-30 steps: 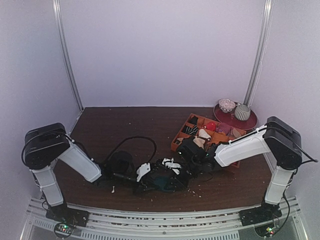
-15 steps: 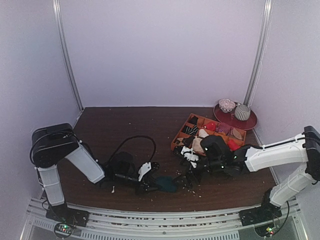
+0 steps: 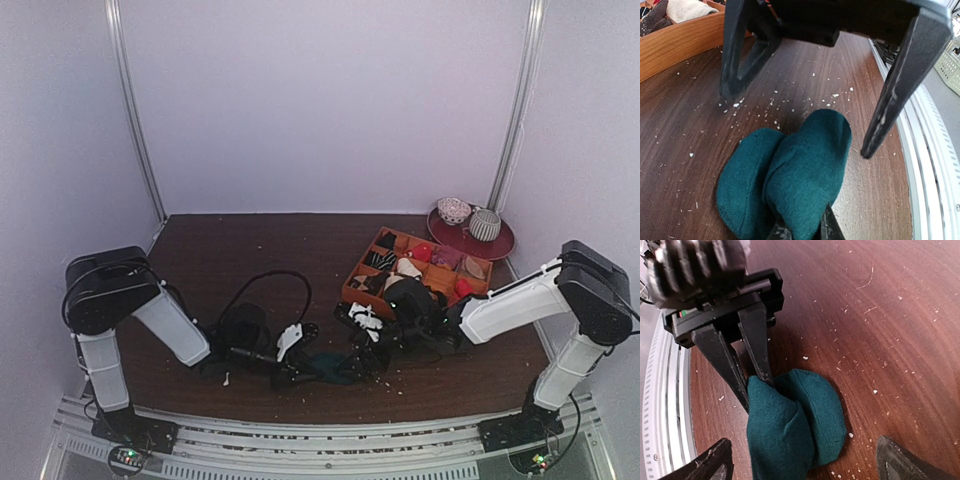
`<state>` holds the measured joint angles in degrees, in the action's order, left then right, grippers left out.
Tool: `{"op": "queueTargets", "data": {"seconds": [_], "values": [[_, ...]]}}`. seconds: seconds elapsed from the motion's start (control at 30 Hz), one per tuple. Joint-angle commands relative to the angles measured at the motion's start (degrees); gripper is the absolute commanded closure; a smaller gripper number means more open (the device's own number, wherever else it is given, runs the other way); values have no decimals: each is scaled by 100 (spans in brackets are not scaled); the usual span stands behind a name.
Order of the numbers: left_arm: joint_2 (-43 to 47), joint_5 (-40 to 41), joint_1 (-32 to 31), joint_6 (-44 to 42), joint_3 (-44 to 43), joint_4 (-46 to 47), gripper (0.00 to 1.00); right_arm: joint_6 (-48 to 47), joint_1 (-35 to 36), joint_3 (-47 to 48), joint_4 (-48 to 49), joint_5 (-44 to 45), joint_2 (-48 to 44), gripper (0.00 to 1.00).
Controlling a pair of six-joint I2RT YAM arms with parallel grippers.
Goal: Roll the socks
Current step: Pick up the pair of socks from the center of the board.
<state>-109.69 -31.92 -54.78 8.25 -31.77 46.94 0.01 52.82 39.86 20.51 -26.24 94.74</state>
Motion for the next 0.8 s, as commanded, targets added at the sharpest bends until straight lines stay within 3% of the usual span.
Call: {"op": "queueTargets", "data": {"seconds": [0.0, 0.2, 0.4, 0.6, 0.77], "values": [[-448, 116, -94, 3, 48, -1384, 100, 64, -73, 167, 276, -528, 353, 0], [-472, 127, -85, -40, 36, -1450, 100, 249, -85, 161, 339, -871, 800, 1], [-509, 114, -76, -58, 37, -1457, 100, 365, -75, 138, 300, -897, 1023, 8], [-517, 131, -76, -61, 41, -1469, 100, 432, -74, 126, 181, -1083, 974, 32], [-537, 204, -76, -60, -13, -1485, 100, 516, -70, 312, 31, -1215, 1219, 66]]}}
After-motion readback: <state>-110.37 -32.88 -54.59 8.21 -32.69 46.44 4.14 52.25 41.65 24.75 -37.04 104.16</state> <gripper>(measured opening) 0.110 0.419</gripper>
